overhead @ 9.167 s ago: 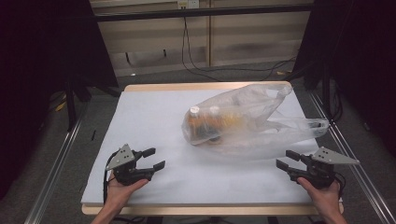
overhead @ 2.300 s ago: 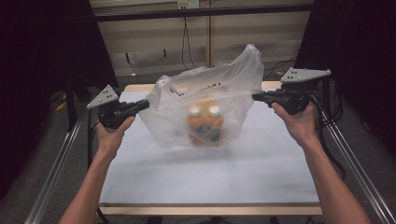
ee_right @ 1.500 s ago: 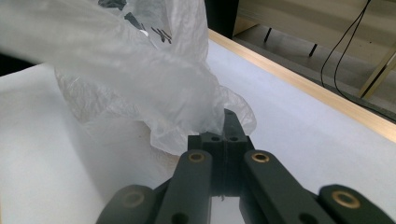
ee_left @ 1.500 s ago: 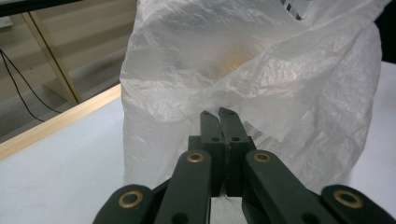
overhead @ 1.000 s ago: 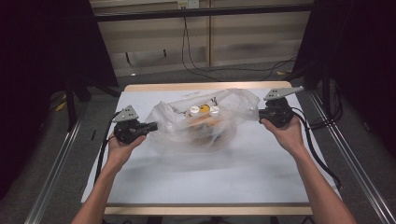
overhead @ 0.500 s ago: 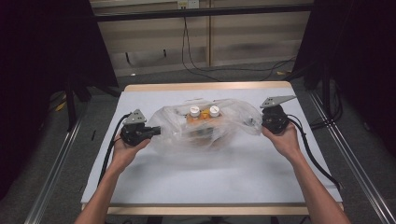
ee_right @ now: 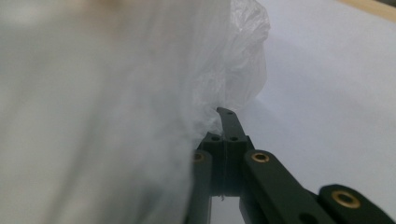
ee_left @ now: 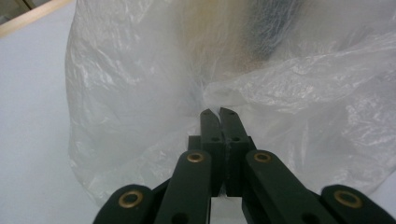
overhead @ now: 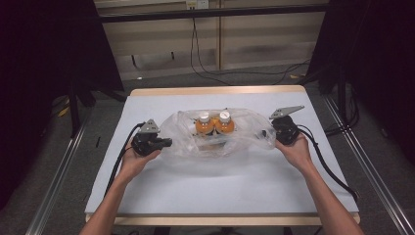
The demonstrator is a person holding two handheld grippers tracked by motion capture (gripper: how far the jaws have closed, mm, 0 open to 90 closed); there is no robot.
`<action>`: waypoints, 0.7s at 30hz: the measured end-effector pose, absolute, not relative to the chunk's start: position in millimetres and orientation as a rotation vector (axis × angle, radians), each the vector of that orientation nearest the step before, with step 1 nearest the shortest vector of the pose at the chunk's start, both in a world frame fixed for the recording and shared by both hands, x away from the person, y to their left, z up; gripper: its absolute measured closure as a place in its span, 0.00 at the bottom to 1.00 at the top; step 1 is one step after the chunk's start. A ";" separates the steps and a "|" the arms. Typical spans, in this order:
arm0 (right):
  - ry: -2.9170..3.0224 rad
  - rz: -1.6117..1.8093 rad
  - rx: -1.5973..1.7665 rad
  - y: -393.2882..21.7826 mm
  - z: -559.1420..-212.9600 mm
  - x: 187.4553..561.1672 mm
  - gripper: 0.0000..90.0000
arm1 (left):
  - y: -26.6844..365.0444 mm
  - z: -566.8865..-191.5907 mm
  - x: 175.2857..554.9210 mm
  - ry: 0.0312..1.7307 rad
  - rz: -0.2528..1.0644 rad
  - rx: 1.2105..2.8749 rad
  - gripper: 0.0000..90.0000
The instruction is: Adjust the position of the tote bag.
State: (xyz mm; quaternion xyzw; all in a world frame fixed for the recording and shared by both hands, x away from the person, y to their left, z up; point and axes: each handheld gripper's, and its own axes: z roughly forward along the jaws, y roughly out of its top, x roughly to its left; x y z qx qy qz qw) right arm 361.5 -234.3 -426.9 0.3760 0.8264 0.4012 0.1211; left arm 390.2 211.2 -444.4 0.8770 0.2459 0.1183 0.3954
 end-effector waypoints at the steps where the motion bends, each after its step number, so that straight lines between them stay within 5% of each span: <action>1: 2.424 1.164 1.111 -236.5 -433.1 362.4 1.00 | 211.0 -445.9 390.7 0.623 0.304 2.227 1.00; 21: 2.521 1.048 1.175 -235.9 -470.7 369.9 1.00 | 205.5 -473.8 395.2 0.626 0.261 2.367 1.00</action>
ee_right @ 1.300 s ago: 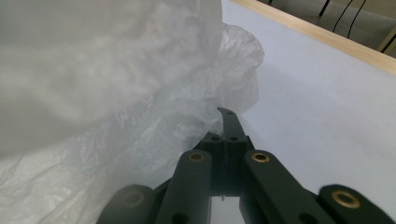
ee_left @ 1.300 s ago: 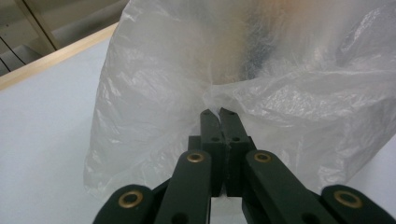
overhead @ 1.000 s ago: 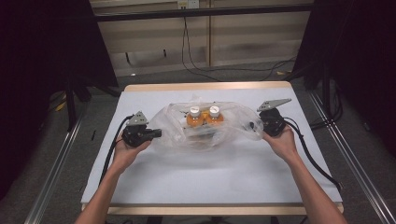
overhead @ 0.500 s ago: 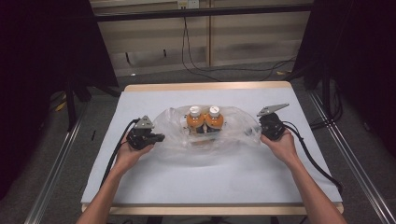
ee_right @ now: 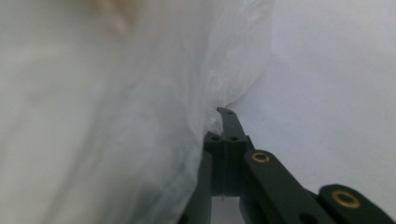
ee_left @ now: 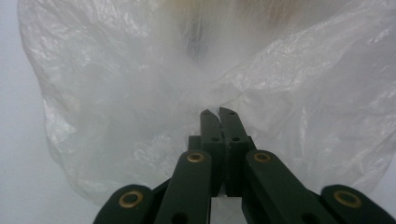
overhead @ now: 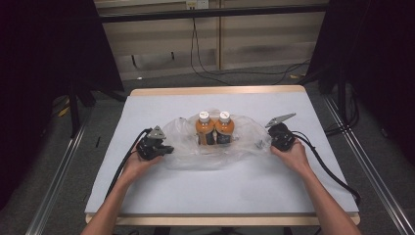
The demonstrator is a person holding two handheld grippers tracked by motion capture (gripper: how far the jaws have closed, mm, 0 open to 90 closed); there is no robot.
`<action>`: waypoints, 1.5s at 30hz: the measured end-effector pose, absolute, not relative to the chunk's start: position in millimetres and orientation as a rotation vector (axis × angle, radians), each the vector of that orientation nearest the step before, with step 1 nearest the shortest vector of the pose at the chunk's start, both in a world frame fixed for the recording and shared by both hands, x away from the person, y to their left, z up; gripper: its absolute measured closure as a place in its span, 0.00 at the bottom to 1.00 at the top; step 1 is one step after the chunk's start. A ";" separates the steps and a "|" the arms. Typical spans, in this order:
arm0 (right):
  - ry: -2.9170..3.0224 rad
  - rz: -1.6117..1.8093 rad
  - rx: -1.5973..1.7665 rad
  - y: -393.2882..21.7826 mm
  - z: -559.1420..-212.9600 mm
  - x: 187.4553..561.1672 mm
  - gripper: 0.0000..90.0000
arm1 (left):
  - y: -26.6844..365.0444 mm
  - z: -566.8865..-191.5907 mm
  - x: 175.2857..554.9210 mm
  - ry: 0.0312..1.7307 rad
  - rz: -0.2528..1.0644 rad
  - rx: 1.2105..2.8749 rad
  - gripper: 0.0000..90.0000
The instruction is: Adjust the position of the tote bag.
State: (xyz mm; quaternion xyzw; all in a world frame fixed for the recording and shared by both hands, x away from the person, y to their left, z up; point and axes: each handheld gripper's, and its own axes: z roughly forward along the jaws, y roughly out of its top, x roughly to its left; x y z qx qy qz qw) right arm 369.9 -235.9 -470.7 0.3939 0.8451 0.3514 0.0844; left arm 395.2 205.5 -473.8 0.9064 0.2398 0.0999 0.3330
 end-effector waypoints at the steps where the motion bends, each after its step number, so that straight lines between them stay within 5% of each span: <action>1: 2.533 1.032 1.173 -235.7 -472.6 370.4 1.00 | 205.6 -474.1 395.2 0.627 0.260 2.366 1.00; 14: 2.517 1.043 1.146 -240.1 -480.2 364.7 0.99 | 205.8 -473.2 385.2 0.594 0.258 2.377 0.97; 20: 2.484 1.083 1.144 -245.0 -475.4 360.3 0.75 | 209.5 -468.3 381.2 0.579 0.241 2.319 0.80; 27: 2.434 1.166 1.122 -253.6 -460.5 347.5 0.61 | 215.3 -456.0 376.4 0.579 0.239 2.234 0.66; 34: 2.365 1.227 1.107 -266.8 -444.5 326.3 0.45 | 227.4 -441.4 372.8 0.594 0.224 2.135 0.62; 40: 2.313 1.275 1.111 -280.4 -428.5 312.7 0.53 | 227.9 -430.2 368.8 0.561 0.198 2.062 0.72; 45: 2.252 1.313 1.112 -288.1 -416.0 312.7 0.70 | 209.9 -426.4 365.0 0.516 0.177 2.070 0.82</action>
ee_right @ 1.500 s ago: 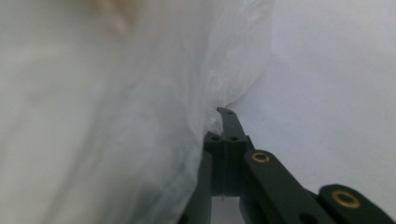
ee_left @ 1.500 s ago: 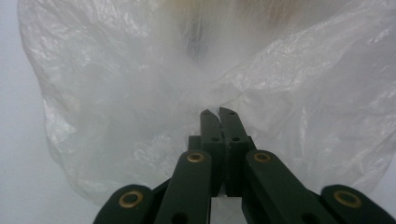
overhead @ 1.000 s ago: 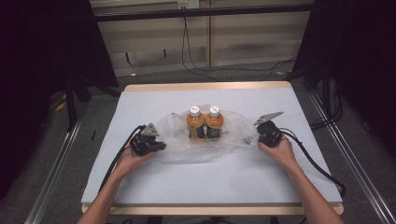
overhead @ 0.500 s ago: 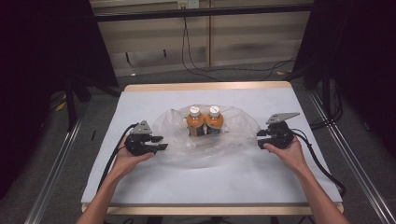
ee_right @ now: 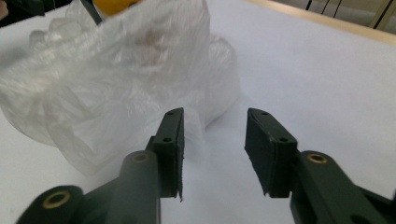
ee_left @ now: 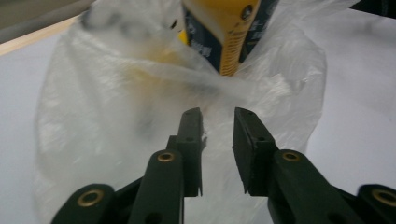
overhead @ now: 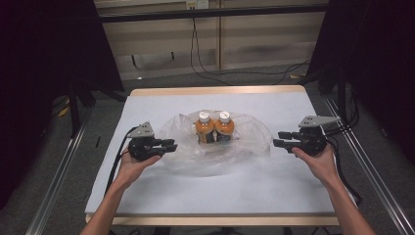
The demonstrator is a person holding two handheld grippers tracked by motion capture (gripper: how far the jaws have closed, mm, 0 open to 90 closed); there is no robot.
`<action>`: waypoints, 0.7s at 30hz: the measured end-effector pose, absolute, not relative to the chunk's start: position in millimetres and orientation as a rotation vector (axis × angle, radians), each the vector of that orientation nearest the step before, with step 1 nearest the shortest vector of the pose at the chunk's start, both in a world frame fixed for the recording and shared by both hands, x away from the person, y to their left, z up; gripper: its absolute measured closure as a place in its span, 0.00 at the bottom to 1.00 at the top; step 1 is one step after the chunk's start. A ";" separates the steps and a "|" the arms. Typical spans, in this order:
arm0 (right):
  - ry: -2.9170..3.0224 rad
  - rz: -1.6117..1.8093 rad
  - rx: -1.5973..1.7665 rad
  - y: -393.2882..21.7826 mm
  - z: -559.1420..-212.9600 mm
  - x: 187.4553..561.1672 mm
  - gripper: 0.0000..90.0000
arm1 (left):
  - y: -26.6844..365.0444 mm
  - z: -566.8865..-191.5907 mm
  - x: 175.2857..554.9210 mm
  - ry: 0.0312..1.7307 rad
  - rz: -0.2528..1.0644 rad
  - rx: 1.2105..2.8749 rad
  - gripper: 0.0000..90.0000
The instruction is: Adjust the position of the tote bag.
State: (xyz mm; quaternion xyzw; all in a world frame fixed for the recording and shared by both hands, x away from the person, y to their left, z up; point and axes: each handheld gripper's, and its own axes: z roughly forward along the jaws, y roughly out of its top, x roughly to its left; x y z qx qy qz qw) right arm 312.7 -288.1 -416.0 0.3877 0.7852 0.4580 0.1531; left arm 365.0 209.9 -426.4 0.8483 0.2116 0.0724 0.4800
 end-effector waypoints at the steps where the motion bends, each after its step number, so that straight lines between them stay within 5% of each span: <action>1: 2.239 1.320 1.107 -288.9 -412.7 312.7 0.73 | 206.6 -425.1 364.6 0.504 0.182 2.077 0.83; 12: 2.214 1.447 0.943 -266.6 -366.6 322.0 0.99 | 165.6 -396.6 377.7 0.414 0.200 2.059 0.99; 21: 2.285 1.494 0.847 -232.3 -367.7 342.3 1.00 | 147.5 -397.6 402.5 0.467 0.220 2.059 1.00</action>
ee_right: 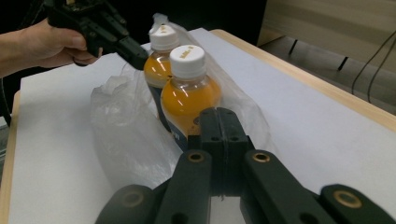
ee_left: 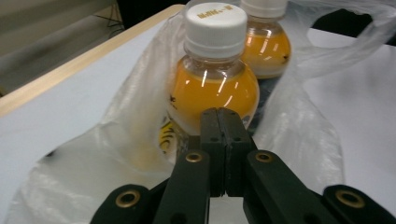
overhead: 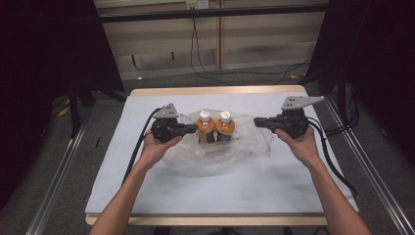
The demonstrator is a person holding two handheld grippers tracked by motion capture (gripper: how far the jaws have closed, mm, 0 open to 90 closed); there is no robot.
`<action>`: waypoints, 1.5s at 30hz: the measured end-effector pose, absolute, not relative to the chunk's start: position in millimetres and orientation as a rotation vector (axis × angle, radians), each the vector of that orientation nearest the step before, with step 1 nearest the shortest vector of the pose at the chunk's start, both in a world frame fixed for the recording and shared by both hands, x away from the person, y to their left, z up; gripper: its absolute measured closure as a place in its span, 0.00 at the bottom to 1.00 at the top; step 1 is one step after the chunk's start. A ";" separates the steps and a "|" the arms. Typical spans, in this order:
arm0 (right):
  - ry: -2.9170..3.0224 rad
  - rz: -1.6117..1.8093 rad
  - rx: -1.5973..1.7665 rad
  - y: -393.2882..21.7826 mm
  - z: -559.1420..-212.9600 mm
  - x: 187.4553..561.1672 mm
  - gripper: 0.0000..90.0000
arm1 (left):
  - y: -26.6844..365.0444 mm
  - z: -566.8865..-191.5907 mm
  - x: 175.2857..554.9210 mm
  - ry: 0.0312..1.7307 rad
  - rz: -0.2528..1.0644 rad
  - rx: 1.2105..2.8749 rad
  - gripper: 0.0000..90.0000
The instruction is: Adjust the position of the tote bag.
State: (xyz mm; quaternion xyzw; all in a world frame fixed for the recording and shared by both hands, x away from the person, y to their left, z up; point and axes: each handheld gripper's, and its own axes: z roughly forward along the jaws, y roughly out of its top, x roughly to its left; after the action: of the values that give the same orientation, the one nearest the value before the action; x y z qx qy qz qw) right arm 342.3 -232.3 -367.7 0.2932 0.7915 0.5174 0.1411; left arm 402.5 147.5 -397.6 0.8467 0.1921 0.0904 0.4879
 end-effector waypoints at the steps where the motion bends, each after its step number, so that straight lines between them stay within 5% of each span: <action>1: 2.302 1.486 0.841 -228.4 -369.5 345.3 1.00 | 147.9 -397.0 403.6 0.485 0.229 2.067 1.00; 34: 2.663 1.046 0.864 -180.8 -453.8 396.8 1.00 | 125.5 -468.6 422.4 0.465 0.221 2.493 1.00; 45: 2.735 0.868 0.875 -178.0 -466.7 396.8 1.00 | 139.6 -460.0 424.4 0.393 0.391 2.709 1.00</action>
State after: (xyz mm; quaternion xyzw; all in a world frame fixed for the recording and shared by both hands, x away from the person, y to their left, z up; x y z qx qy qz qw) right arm 396.8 -178.0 -466.7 0.2910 0.9094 0.2886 0.0707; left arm 424.4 139.6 -460.0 0.9624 0.1397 0.1387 0.1872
